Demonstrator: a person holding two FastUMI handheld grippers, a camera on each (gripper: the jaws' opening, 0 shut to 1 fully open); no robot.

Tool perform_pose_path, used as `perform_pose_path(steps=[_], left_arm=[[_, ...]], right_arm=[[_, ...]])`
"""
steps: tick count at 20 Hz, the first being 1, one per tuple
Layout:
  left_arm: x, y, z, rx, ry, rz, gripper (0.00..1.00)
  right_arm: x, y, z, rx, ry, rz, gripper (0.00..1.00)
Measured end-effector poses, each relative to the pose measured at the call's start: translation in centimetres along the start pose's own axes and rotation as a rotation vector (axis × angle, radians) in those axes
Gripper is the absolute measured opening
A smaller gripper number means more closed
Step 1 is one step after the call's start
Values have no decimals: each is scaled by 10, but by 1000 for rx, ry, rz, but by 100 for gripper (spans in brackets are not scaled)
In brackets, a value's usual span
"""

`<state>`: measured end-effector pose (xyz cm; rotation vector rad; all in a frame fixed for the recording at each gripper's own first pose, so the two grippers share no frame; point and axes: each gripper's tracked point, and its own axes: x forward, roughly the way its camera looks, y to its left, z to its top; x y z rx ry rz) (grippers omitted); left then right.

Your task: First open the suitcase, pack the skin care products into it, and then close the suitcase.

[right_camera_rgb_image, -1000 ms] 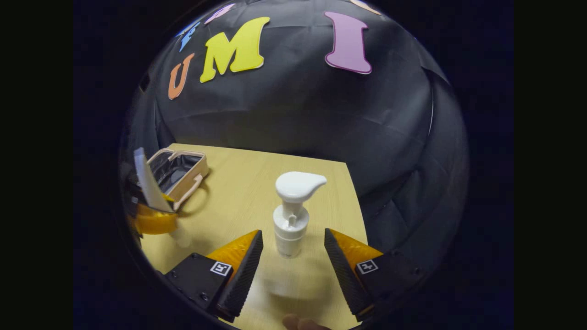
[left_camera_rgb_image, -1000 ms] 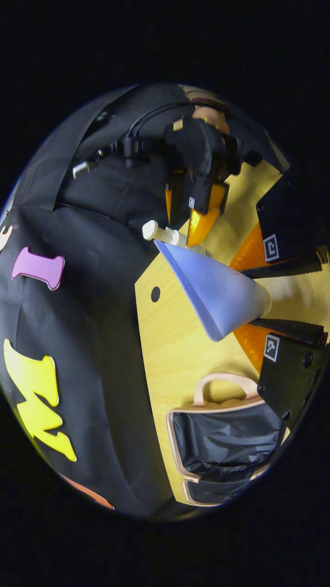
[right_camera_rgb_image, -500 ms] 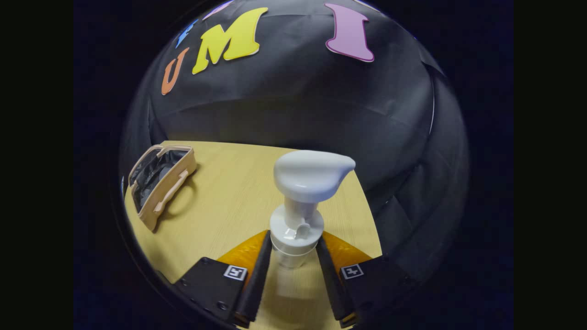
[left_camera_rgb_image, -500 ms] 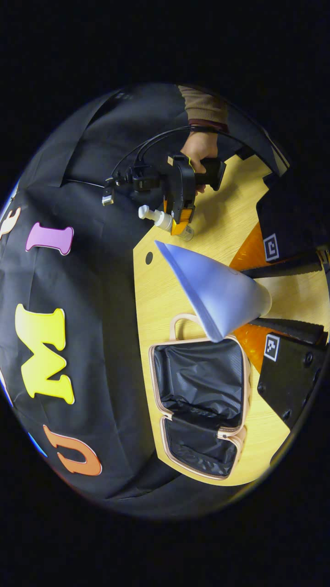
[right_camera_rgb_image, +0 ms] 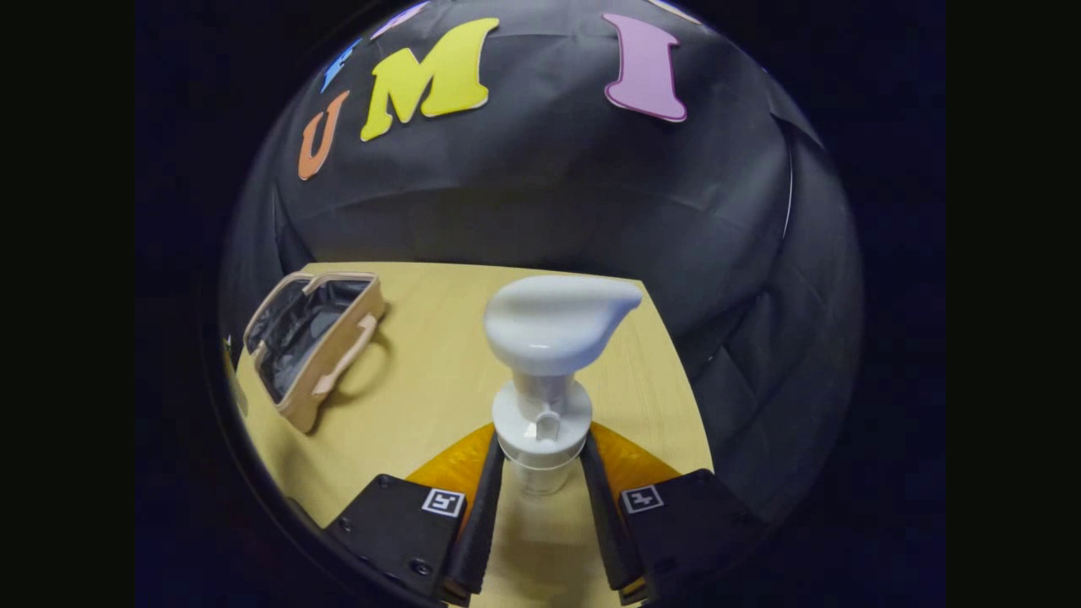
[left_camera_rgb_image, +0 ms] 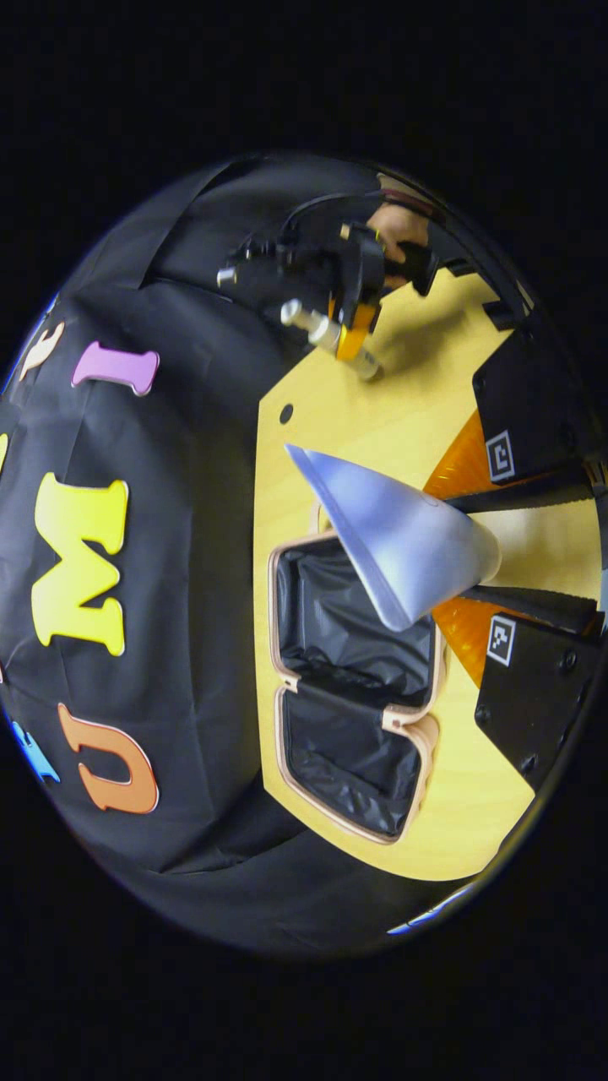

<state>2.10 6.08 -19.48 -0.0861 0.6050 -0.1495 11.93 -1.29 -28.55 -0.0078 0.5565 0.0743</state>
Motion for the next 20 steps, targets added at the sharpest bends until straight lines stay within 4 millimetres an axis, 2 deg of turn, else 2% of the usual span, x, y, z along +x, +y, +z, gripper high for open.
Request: perform_pose_path(steps=[2, 6, 9, 11, 15, 19, 20], left_arm=[[11, 26, -2, -15, 15, 23, 43], [53, 64, 3, -24, 68, 36, 43], [83, 78, -5, -40, 140, 31, 43], [101, 87, -19, -39, 217, 35, 43], [113, 86, -22, -1, 296, 34, 43], [131, 90, -33, 1, 360, 39, 43], [133, 91, -28, 0, 342, 37, 46]], right_arm=[[-26, 25, 0, -2, -3, 23, 50], [-73, 77, 3, -10, -11, 80, 50], [-94, 108, 8, -3, -18, 98, 50], [-101, 123, 11, -24, -22, 104, 48], [-110, 141, 18, -43, -37, 104, 50], [-109, 157, 24, -55, -42, 113, 50], [-110, 162, 24, -64, -42, 119, 50]])
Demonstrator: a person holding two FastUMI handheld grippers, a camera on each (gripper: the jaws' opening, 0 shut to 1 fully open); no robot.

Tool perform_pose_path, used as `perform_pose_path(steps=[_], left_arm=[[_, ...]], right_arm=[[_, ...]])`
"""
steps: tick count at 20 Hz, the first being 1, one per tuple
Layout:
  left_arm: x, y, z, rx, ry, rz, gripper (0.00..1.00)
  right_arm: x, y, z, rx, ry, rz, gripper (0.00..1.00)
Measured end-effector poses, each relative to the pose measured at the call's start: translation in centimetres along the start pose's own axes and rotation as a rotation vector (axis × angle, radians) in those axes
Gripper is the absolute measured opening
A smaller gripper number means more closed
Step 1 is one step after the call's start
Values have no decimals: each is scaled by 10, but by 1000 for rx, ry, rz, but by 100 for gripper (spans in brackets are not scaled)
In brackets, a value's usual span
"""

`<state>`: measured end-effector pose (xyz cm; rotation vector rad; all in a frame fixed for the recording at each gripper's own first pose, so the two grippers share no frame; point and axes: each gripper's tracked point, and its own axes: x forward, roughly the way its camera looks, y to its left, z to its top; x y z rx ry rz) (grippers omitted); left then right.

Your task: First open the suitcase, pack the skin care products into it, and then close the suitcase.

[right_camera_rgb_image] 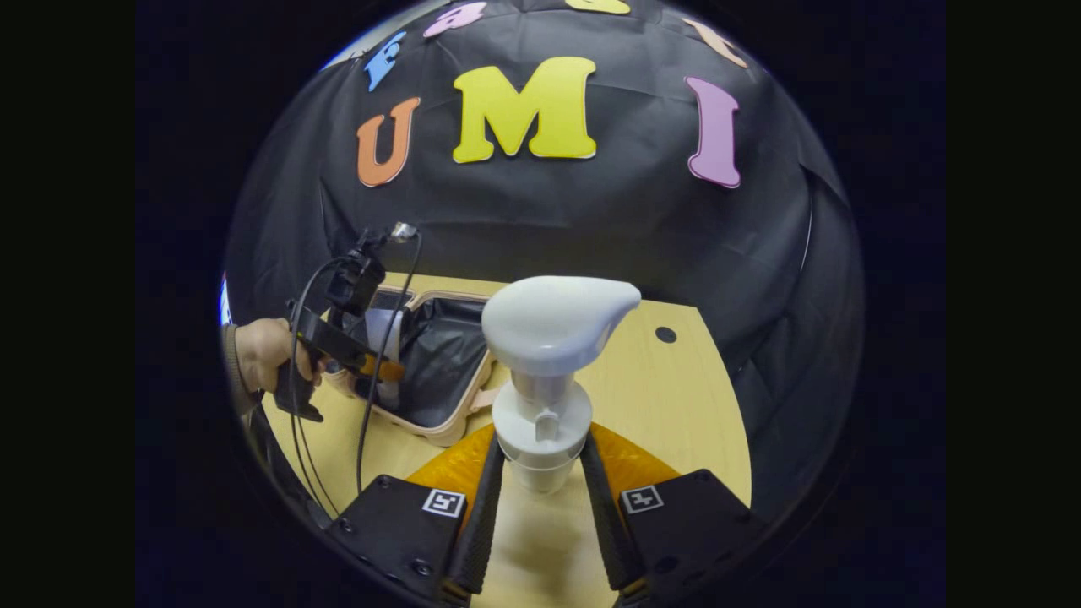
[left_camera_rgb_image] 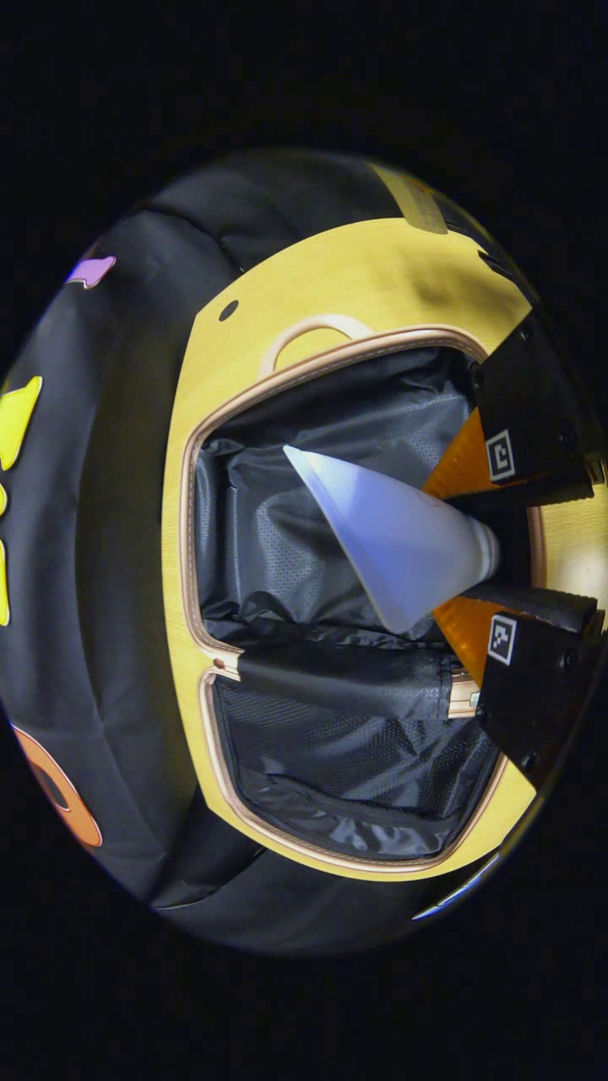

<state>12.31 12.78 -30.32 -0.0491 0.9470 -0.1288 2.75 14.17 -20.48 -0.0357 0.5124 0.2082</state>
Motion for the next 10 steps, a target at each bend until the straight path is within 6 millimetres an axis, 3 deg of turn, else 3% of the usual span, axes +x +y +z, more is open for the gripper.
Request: perform_pose_path(steps=[5, 10], left_arm=[[13, 5, 9, -3, 10, 2, 43], [28, 12, -3, -42, 70, 23, 43]], right_arm=[[10, 18, 0, -16, 27, 23, 50], [18, 37, 8, -37, 26, 64, 49]])
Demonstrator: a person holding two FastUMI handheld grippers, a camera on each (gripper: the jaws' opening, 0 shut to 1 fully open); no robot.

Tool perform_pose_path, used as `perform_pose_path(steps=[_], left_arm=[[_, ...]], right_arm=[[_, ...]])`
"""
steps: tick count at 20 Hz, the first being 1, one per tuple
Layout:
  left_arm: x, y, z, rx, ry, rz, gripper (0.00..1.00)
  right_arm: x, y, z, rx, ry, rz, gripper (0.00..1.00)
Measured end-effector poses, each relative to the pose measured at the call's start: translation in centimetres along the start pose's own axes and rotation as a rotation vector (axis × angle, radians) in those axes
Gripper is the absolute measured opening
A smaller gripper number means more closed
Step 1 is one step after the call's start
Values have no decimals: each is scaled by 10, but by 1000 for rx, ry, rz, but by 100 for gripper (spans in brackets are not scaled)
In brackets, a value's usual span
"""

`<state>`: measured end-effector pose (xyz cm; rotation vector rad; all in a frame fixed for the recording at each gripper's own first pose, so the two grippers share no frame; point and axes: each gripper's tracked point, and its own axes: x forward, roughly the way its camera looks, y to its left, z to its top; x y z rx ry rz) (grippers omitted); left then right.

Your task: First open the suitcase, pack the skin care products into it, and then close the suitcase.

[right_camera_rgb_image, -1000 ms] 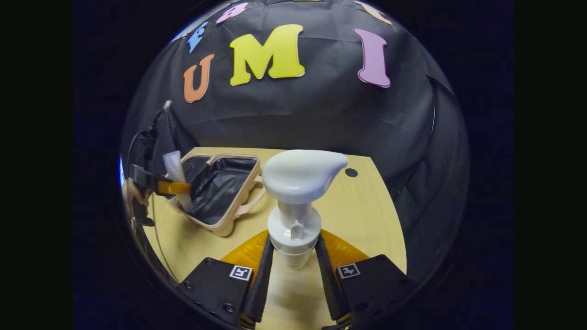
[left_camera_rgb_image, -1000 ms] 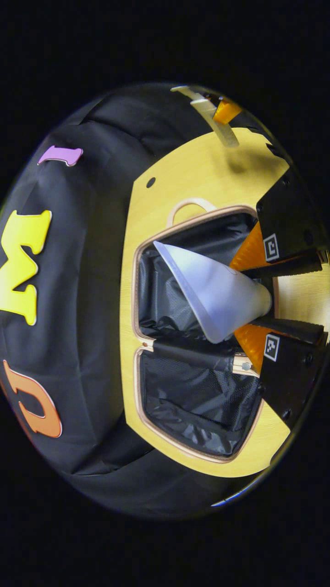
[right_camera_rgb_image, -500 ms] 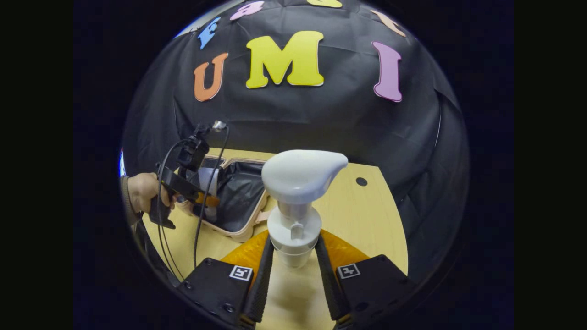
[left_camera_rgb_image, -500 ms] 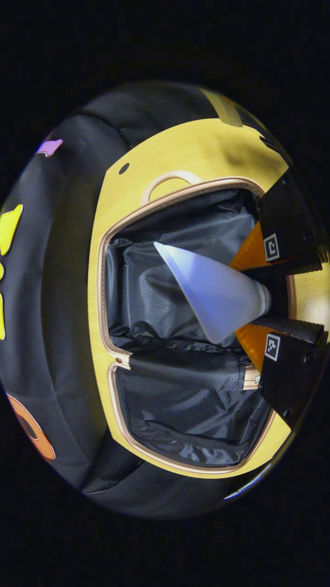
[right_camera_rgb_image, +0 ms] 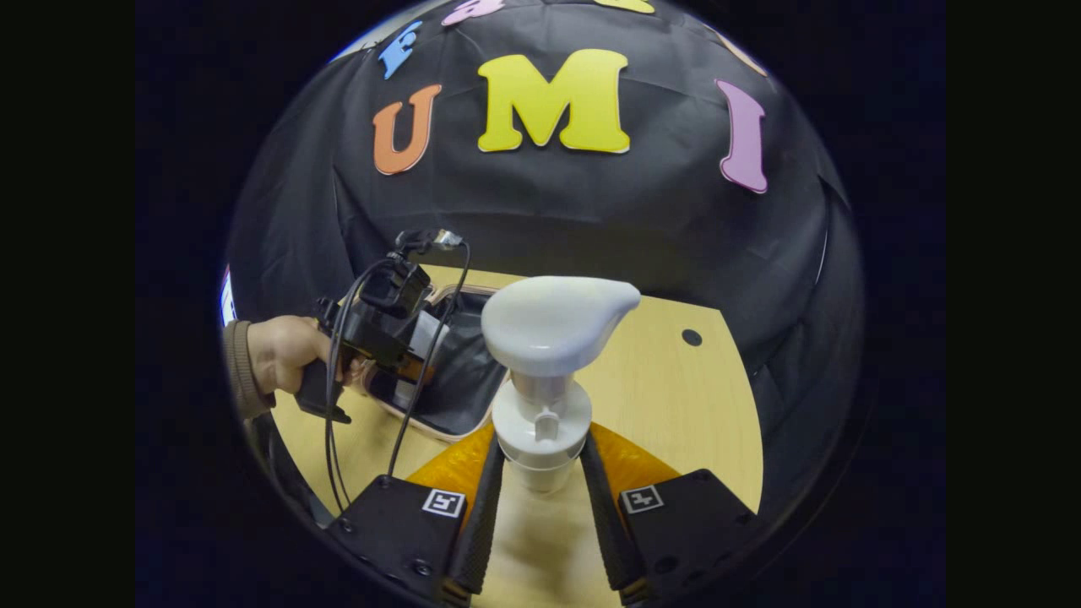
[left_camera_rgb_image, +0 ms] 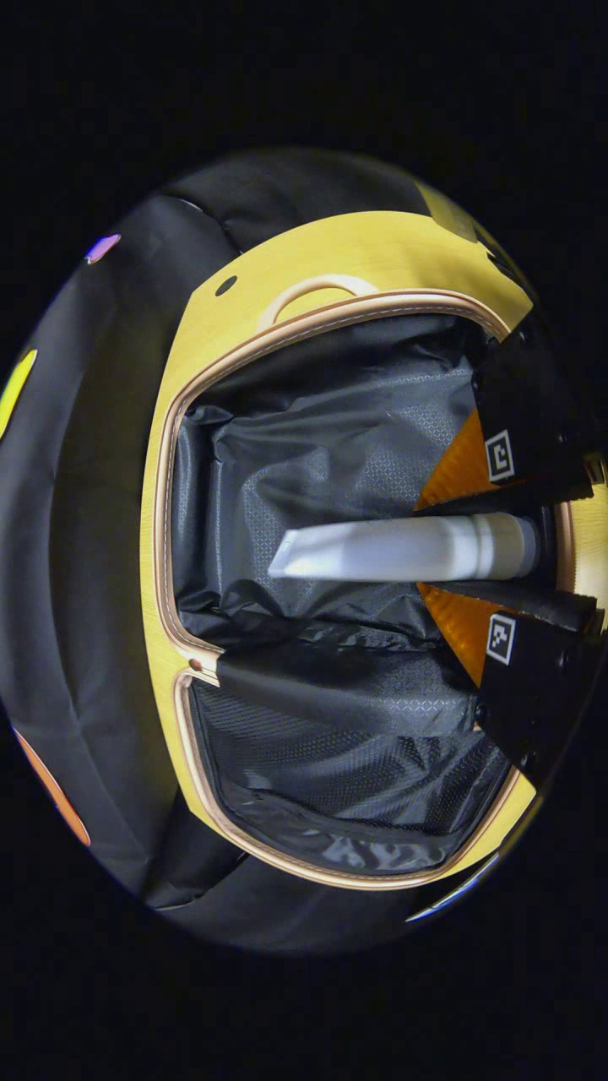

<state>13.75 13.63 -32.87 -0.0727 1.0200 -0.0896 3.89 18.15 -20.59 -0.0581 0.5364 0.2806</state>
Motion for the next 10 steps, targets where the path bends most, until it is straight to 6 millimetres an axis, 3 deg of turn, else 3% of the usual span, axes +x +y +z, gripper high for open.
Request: perform_pose_path(steps=[3, 6, 7, 10], left_arm=[[2, 3, 0, -3, -9, -11, 43], [-10, -1, 5, -31, -58, -38, 46], [-17, -3, 6, -48, -84, -57, 58], [-43, -1, 3, -96, -140, -78, 82]], right_arm=[[6, 9, 7, -7, 2, 25, 49], [23, 25, 22, 3, 11, 52, 49], [28, 31, 29, -1, 9, 59, 50], [48, 49, 44, -9, 20, 72, 50]])
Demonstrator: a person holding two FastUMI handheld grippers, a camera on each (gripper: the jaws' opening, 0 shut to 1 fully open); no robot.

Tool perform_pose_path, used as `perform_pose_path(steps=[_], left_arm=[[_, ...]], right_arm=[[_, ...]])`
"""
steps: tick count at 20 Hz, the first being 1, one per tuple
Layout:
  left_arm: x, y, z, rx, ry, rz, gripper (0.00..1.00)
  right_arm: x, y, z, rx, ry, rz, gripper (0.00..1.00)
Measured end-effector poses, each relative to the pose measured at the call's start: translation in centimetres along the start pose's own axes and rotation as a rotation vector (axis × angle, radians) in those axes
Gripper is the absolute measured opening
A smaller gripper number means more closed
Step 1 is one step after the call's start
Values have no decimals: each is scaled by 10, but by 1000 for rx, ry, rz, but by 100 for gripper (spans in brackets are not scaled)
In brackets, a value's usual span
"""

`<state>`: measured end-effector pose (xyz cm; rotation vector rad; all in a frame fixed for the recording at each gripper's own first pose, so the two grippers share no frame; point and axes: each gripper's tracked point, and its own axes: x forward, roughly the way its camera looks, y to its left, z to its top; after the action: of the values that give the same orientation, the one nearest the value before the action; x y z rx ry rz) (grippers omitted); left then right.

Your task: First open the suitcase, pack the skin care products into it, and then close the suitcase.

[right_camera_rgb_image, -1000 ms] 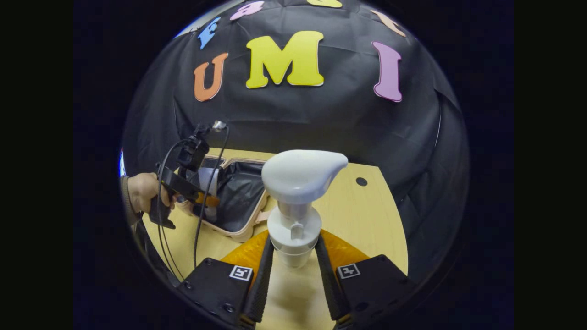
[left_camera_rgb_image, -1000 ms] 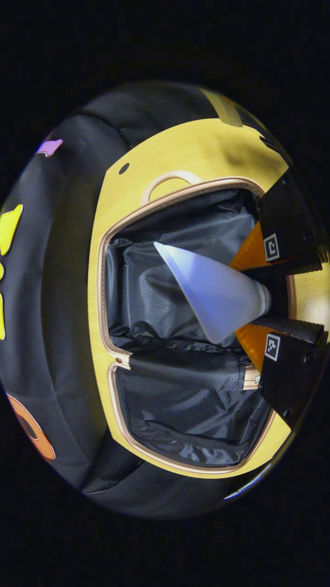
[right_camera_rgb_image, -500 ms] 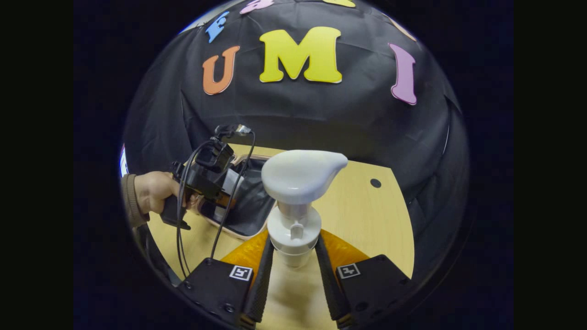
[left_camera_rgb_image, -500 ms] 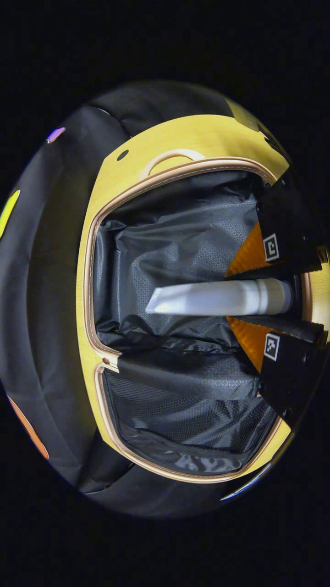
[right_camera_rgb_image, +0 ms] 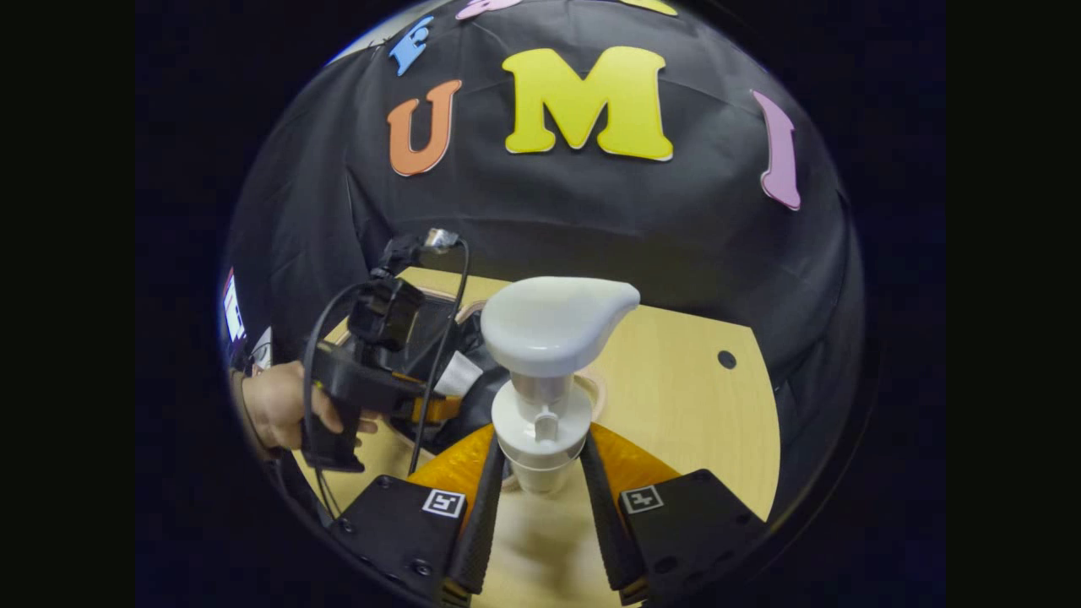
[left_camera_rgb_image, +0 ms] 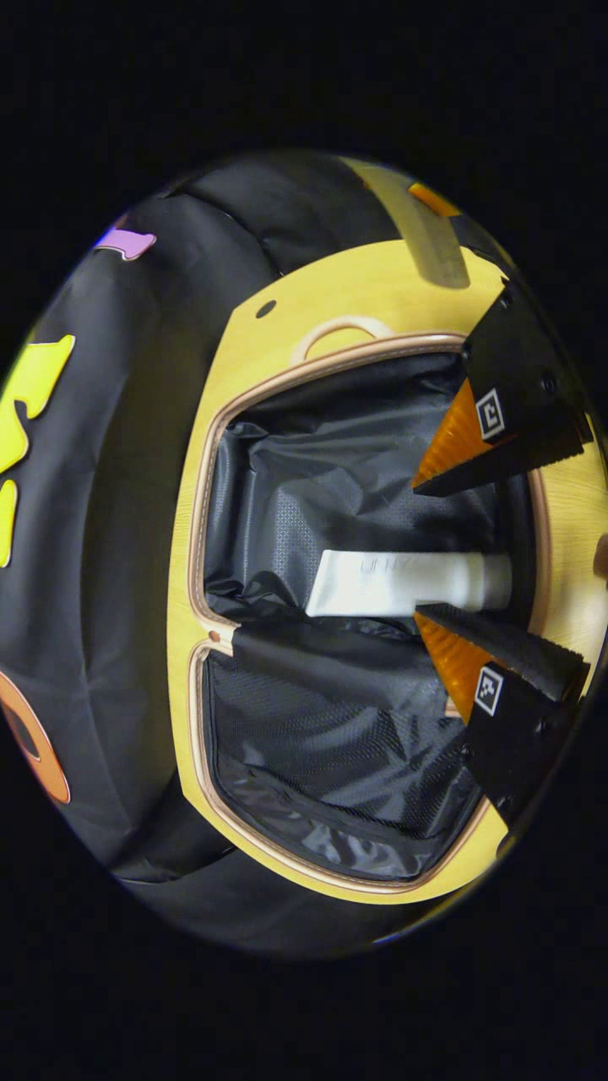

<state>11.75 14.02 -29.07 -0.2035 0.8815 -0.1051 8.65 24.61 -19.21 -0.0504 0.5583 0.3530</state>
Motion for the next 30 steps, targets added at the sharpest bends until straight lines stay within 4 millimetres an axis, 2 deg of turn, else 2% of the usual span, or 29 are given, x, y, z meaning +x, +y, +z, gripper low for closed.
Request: perform_pose_path(steps=[3, 5, 7, 9, 12, 14, 16, 19, 21, 24, 27, 30], left_arm=[[-35, 7, 8, -20, -114, -19, 87], [-61, 18, 12, -6, -191, 3, 95], [-81, 31, 12, -8, -255, 15, 98], [-116, 37, 14, -11, -328, 24, 98], [-157, 51, 17, -10, -433, 41, 97], [-182, 58, 15, 12, -472, 69, 98], [-213, 66, 23, 51, -556, 94, 97], [-251, 67, 34, 122, -684, 109, 97], [-258, 62, 30, 150, -719, 89, 96], [-270, 62, 24, 169, -744, 99, 97], [-286, 60, 22, 177, -789, 84, 97], [-293, 62, 21, 166, -816, 63, 97]], right_arm=[[21, 25, 6, 21, 40, 34, 50], [39, 39, 5, 29, 74, 48, 48], [54, 57, -4, 49, 126, 89, 50], [72, 69, -18, 85, 195, 97, 50], [94, 71, -43, 120, 302, 52, 50], [102, 71, -48, 128, 345, 24, 50], [109, 68, -55, 153, 395, -8, 50], [123, 61, -47, 213, 425, -38, 49], [136, 61, -45, 257, 441, -64, 49], [150, 53, -58, 285, 482, -124, 49], [155, 54, -80, 311, 542, -147, 50], [157, 55, -84, 351, 537, -157, 52]])
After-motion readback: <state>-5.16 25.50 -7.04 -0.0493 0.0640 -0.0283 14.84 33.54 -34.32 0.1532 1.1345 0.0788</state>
